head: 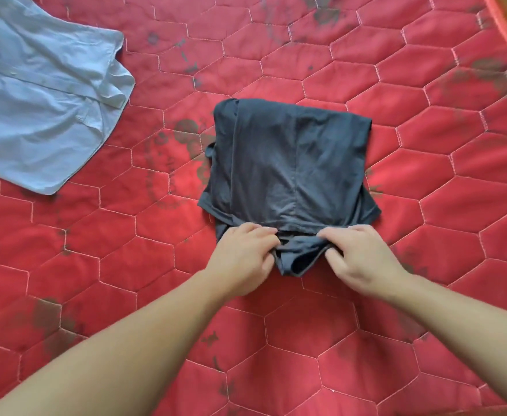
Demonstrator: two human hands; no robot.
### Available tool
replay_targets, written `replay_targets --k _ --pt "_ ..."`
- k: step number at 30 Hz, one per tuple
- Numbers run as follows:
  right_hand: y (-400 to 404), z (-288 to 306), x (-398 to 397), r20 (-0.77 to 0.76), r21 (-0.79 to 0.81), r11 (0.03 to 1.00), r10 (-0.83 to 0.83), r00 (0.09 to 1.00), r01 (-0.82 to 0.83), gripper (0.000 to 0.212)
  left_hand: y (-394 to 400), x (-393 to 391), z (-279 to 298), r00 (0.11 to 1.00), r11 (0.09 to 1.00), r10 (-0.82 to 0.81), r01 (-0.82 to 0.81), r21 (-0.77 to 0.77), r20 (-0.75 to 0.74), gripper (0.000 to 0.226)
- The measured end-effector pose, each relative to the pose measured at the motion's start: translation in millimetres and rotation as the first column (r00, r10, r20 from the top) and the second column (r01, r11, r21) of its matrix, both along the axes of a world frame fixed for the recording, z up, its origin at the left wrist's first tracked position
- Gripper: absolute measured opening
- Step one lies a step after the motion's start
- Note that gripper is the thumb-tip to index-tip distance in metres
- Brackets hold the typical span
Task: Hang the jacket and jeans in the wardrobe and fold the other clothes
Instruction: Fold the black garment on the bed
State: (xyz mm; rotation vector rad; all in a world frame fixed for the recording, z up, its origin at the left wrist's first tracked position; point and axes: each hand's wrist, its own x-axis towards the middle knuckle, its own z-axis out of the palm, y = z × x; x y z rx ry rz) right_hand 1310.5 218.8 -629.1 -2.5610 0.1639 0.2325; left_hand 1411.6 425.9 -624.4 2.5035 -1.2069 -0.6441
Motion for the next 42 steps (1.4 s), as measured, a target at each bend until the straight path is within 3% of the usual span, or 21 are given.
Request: replay_targets --k 4,8,11,12,14,17,19,22,25,27,31,35,37,40,42 --pt "-25 19 39 -0.153 0.330 0.872 -0.329 0.932 0.362 0.009 -17 47 24 0.870 0.932 0.350 -0.359 0.040 -0.347 0.019" --pt "-45 31 77 -0.288 0.556 0.608 -0.499 0.817 0.567 0.016 -29 99 34 0.826 0.874 0.451 -0.486 -0.022 -0.338 0.024" --pt "-56 26 101 -0.370 0.598 0.454 -0.574 0.730 0.661 0.017 -38 126 37 0.689 0.757 0.572 -0.652 -0.037 -0.446 0.047" --pt "-59 22 105 -0.398 0.591 0.424 -0.587 0.705 0.687 0.024 -38 131 35 0.669 0.755 0.580 -0.656 -0.003 -0.465 0.047" --pt "-66 9 105 -0.468 0.530 0.457 -0.544 0.696 0.714 0.043 -33 134 24 0.727 0.832 0.539 -0.537 0.138 -0.426 0.032" --pt "-75 -8 94 -0.546 0.423 0.627 -0.400 0.736 0.654 0.021 -23 134 6 0.798 0.878 0.478 -0.428 0.213 -0.368 0.021" --pt "-83 -15 95 -0.474 0.483 0.610 -0.422 0.773 0.629 0.009 -22 137 1 0.771 0.848 0.514 -0.524 0.085 -0.377 0.016" --pt "-85 -9 114 -0.318 0.600 0.546 -0.508 0.800 0.585 0.013 -31 146 4 0.717 0.737 0.554 -0.659 -0.151 -0.424 0.009" --pt "-82 5 136 -0.158 0.638 0.547 -0.596 0.787 0.542 0.016 -45 157 10 0.704 0.635 0.605 -0.709 -0.307 -0.371 0.009" --pt "-80 5 148 -0.122 0.619 0.535 -0.658 0.744 0.575 0.011 -52 165 11 0.700 0.624 0.656 -0.714 -0.319 -0.284 0.006" --pt "-82 -16 153 -0.207 0.431 0.577 -0.685 0.698 0.694 0.002 -59 174 -1 0.643 0.623 0.738 -0.766 -0.157 -0.205 0.005" --pt "-87 -22 153 -0.158 0.348 0.626 -0.695 0.702 0.698 0.004 -60 179 -7 0.619 0.580 0.764 -0.782 -0.226 -0.183 0.013" --pt "-87 -23 151 -0.105 0.270 0.639 -0.724 0.682 0.720 0.009 -58 179 -13 0.627 0.591 0.769 -0.771 -0.238 -0.121 0.018" --pt "-83 -24 143 -0.036 0.135 0.617 -0.778 0.627 0.775 0.042 -58 177 -16 0.572 0.561 0.819 -0.817 -0.131 -0.056 0.039" --pt "-78 -22 139 -0.044 0.083 0.578 -0.812 0.582 0.812 0.063 -64 169 -7 0.643 0.653 0.756 -0.731 -0.195 0.123 0.041"
